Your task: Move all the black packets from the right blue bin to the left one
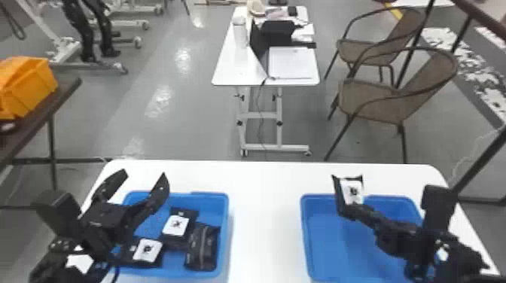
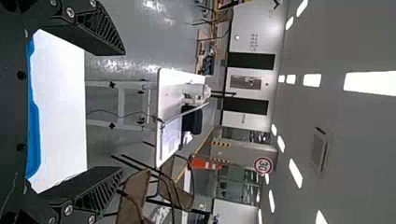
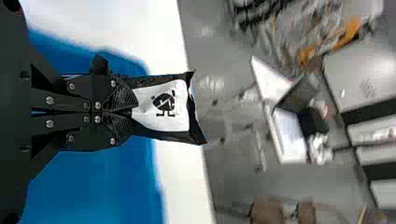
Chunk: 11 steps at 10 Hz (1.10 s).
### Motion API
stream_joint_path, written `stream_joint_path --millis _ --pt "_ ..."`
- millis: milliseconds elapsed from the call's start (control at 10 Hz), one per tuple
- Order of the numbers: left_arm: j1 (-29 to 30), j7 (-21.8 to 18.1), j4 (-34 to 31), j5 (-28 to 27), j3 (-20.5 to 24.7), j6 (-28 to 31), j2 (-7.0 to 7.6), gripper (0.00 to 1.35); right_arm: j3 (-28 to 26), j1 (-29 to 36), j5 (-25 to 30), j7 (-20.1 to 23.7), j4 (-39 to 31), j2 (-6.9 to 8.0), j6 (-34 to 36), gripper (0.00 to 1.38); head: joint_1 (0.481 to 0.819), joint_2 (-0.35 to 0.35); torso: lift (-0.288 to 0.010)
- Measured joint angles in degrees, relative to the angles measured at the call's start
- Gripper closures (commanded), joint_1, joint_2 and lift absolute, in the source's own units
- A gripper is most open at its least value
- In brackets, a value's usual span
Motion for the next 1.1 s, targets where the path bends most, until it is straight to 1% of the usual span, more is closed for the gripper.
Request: stream_joint_path --millis 100,200,300,400,500,700,900,1000,1100 --pt "-0.53 -0.01 -1.46 1.70 0.23 2.88 0.00 0.15 3.07 -4.45 0.45 4.46 -1.58 -2.05 1.58 1.29 0.695 0.156 0.000" --pt "-1.17 -0.02 -2.25 3.93 0.19 5.65 0.00 0.15 6.38 -9.14 1.35 8.76 -1.17 -3.44 2.06 1.29 0.695 0.191 0.000" --pt "-1.93 -0.02 -2.75 6.62 -0.15 8.32 0.00 0.15 9.81 -14.13 3.75 13.83 0.78 -3.77 2.14 1.29 0.695 0.206 0.000" --pt "-2.98 -0.02 -3.03 10.01 -0.94 11.03 0.00 0.15 13.55 -18.54 6.93 16.83 3.23 -3.07 1.53 1.29 0.695 0.226 0.000" --pt "-3.95 -0.02 -3.10 12.86 -1.95 13.06 0.00 0.15 17.17 -21.48 7.72 17.07 5.27 -2.80 0.51 1.29 0.695 0.237 0.000" --pt "-5.75 -0.02 -3.09 16.34 -3.60 15.70 0.00 0.15 24.30 -25.99 4.95 17.28 9.23 -2.86 -1.91 1.29 0.695 0.258 0.000" --pt "-7.02 -0.02 -3.06 17.49 -4.56 16.08 0.00 0.15 31.68 -31.39 -0.29 17.80 14.60 -3.80 -4.32 1.29 0.695 0.299 0.000" --pt "-7.32 -0.02 -2.94 17.76 -4.93 15.97 0.00 0.15 34.06 -33.39 -1.99 17.81 16.56 -4.02 -5.43 1.29 0.695 0.310 0.000" --pt "-7.65 -0.02 -2.57 18.42 -5.45 15.89 0.00 0.15 35.83 -34.98 -3.15 17.78 18.14 -3.92 -6.65 1.29 0.695 0.316 0.000"
